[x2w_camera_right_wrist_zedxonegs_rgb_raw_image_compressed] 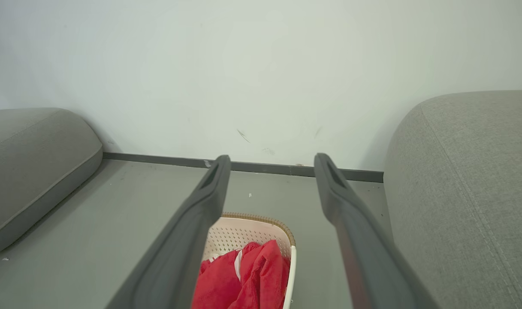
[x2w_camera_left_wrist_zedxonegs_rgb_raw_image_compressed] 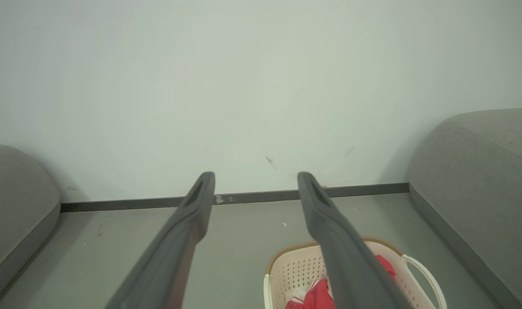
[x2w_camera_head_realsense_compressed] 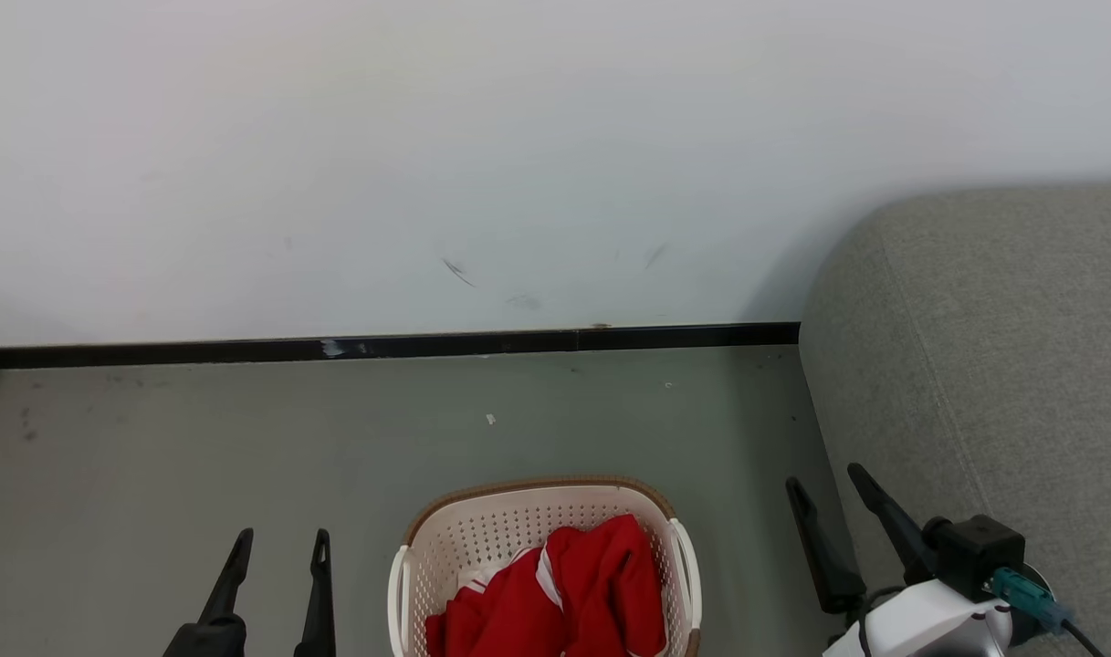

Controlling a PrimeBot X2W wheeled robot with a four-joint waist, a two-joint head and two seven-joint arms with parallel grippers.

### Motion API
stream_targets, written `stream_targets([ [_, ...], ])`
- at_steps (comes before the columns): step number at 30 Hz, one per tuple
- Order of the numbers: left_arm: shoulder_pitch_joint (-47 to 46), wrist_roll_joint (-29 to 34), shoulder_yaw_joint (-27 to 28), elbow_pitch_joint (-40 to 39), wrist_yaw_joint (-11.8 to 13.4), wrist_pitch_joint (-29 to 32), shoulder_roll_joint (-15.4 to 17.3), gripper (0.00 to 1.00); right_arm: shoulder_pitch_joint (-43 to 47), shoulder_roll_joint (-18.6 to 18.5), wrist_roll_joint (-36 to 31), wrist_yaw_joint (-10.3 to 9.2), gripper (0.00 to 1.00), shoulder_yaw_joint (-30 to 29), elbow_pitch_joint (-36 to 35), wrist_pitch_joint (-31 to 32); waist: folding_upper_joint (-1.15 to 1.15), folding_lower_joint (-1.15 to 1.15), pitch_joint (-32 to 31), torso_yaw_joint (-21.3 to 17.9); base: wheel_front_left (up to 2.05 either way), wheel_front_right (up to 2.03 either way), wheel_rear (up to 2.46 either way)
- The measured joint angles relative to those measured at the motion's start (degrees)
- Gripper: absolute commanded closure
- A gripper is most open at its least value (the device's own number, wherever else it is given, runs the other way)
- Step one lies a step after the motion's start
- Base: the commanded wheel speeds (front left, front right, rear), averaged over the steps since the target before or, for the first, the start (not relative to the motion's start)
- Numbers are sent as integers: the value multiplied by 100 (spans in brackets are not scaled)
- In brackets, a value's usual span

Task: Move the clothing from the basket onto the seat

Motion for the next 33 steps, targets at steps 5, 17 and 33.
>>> stream_targets([
  [5, -1, -1, 26, 9, 0, 0, 0, 0, 4, 0, 0, 0, 0, 1, -42, 0, 0, 0, 42, -1, 0, 0, 0],
  [17, -250, 326, -377, 438, -130, 9, 181, 0, 196, 12, -67, 0, 0, -546, -261, 0, 0, 0, 247, -53, 0, 0, 0],
  [33, -1116, 581, -1044, 1114, -534, 222, 111, 0, 205, 26, -169, 0, 0, -1104, -929, -19, 0, -1, 901, -191, 0, 0, 0],
])
